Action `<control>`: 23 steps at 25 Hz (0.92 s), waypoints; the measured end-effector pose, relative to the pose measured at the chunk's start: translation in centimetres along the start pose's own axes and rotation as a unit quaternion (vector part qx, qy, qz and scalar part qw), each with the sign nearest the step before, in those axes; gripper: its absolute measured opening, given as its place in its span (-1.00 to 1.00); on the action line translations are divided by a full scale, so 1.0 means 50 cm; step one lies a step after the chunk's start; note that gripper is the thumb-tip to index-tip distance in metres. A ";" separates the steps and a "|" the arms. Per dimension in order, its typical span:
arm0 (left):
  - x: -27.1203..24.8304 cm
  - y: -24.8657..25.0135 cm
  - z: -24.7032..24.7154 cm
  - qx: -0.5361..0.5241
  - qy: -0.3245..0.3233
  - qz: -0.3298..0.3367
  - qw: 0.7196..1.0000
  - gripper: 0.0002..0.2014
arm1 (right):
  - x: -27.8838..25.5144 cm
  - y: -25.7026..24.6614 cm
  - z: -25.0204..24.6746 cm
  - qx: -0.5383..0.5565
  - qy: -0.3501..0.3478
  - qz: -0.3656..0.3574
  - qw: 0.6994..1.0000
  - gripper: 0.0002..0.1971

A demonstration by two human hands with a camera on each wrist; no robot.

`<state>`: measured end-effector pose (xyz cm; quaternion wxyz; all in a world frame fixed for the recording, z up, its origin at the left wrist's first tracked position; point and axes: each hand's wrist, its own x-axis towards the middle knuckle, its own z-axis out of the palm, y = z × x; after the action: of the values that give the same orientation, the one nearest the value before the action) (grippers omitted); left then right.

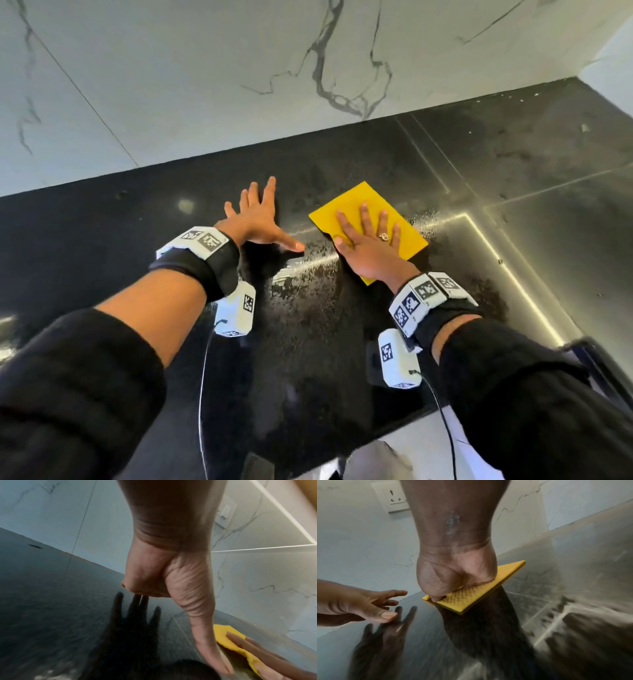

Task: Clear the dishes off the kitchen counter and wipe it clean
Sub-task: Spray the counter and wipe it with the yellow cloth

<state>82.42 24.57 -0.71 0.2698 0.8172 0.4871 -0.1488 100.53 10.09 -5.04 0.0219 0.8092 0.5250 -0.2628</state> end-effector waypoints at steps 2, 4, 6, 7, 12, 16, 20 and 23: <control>0.038 0.006 -0.014 0.010 -0.028 -0.008 1.000 0.58 | 0.036 -0.003 -0.019 0.001 -0.001 -0.003 1.000 -0.42; 0.072 0.012 -0.026 0.024 -0.054 -0.013 0.998 0.63 | 0.083 -0.008 -0.041 0.005 0.005 -0.010 1.000 -0.42; 0.086 0.016 -0.032 0.039 -0.079 -0.017 0.996 0.67 | 0.126 -0.017 -0.062 0.007 0.004 -0.017 1.000 -0.42; 0.094 0.016 -0.031 0.043 -0.089 -0.020 0.995 0.69 | 0.154 -0.023 -0.074 0.005 0.003 -0.024 1.000 -0.41; 0.116 0.013 -0.028 0.030 -0.105 -0.023 0.994 0.70 | 0.318 -0.086 -0.148 0.005 0.004 -0.049 0.999 -0.39; 0.116 0.023 -0.029 0.028 -0.121 -0.042 0.991 0.66 | 0.382 -0.125 -0.169 -0.003 0.012 -0.070 0.997 -0.39; 0.173 0.104 -0.065 -0.011 -0.099 -0.063 0.993 0.58 | 0.371 -0.020 -0.188 -0.057 -0.003 -0.142 0.988 -0.38; 0.214 0.156 -0.063 -0.045 -0.109 -0.047 0.992 0.54 | 0.392 0.119 -0.242 -0.041 0.018 -0.089 0.995 -0.36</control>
<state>94.34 31.13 -1.25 0.3511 0.7590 0.4989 -0.2276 116.59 27.63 -4.82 0.0220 0.7626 0.6053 -0.2271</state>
